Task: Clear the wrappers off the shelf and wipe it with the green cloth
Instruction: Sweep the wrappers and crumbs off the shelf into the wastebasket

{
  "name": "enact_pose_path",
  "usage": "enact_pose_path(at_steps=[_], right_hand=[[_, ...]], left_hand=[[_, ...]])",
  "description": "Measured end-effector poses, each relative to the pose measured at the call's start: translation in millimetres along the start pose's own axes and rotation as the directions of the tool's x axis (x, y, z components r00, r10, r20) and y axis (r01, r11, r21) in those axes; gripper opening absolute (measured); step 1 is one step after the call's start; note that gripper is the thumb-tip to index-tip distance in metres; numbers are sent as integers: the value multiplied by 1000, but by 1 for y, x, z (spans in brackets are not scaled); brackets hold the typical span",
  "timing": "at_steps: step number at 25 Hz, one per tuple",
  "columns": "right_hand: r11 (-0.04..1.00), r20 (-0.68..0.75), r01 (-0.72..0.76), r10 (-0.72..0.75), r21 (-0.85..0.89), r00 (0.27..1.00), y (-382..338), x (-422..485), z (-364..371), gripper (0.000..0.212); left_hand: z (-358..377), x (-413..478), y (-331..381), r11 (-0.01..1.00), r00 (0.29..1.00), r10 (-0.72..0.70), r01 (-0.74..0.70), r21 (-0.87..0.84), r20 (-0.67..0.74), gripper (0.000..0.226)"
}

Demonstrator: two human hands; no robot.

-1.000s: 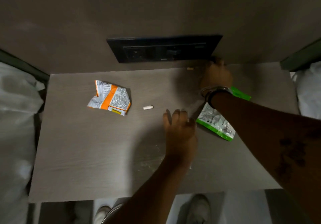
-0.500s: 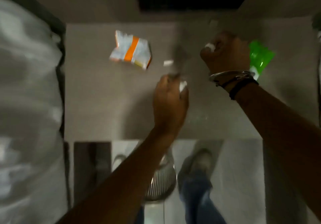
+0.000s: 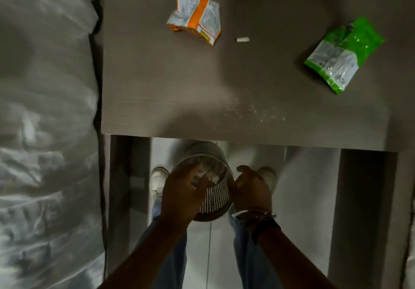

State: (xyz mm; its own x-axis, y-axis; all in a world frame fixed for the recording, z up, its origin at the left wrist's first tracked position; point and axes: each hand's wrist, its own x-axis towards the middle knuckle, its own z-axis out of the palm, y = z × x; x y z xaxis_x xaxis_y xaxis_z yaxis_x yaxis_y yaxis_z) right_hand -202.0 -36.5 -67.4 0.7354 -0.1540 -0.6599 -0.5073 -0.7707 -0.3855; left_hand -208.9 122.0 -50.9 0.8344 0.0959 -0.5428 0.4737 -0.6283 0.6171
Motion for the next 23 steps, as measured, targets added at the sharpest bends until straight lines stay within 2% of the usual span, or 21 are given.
enact_pose_path(at_steps=[2,4,6,7,8,10,12,13,15,17,18,19,21,23], right_hand=[[994,-108,95,-99,-48,989,-17,25,-29,26],[959,-281,280,-282,-47,917,-35,47,-69,14],[912,-487,391,-398,-121,778,-42,73,-109,20],[914,-568,367,-396,-171,722,-43,90,-128,34],[938,-624,284,-344,-198,702,-43,108,-145,52],[992,-658,24,-103,-128,746,-40,148,-174,87],[980,-545,-193,182,37,819,-33,179,-191,113],[958,-459,-263,287,116,841,-28,190,-195,119],[930,-367,-340,369,143,854,-22,205,-193,113],[943,-414,-328,321,56,852,-29,209,-189,89],[957,-470,-290,252,-8,846,-36,210,-189,75],[968,-507,-236,160,-90,847,-42,208,-187,62],[975,-522,-92,-27,-201,852,-52,190,-178,44],[987,-541,85,-145,-135,829,-56,155,-161,34]], left_hand=[[-13,17,17,995,993,103,-102,18,-50,18],[-27,37,44,958,951,282,-273,89,-128,27],[-38,73,74,875,828,483,-443,197,-283,33],[-44,94,88,843,761,538,-487,229,-362,34],[-52,117,102,843,731,536,-485,231,-421,40],[-67,166,130,910,782,414,-343,233,-466,74],[-70,212,140,932,855,290,-151,328,-431,111],[-69,228,140,921,890,248,-93,379,-383,121],[-62,246,137,876,933,202,-36,481,-297,121],[-58,249,136,829,926,237,-34,559,-295,101],[-59,247,136,827,911,270,-54,560,-311,88],[-60,242,136,846,896,294,-82,527,-332,76],[-65,211,135,926,886,277,-143,348,-372,61],[-68,164,127,965,870,256,-205,163,-421,53]])
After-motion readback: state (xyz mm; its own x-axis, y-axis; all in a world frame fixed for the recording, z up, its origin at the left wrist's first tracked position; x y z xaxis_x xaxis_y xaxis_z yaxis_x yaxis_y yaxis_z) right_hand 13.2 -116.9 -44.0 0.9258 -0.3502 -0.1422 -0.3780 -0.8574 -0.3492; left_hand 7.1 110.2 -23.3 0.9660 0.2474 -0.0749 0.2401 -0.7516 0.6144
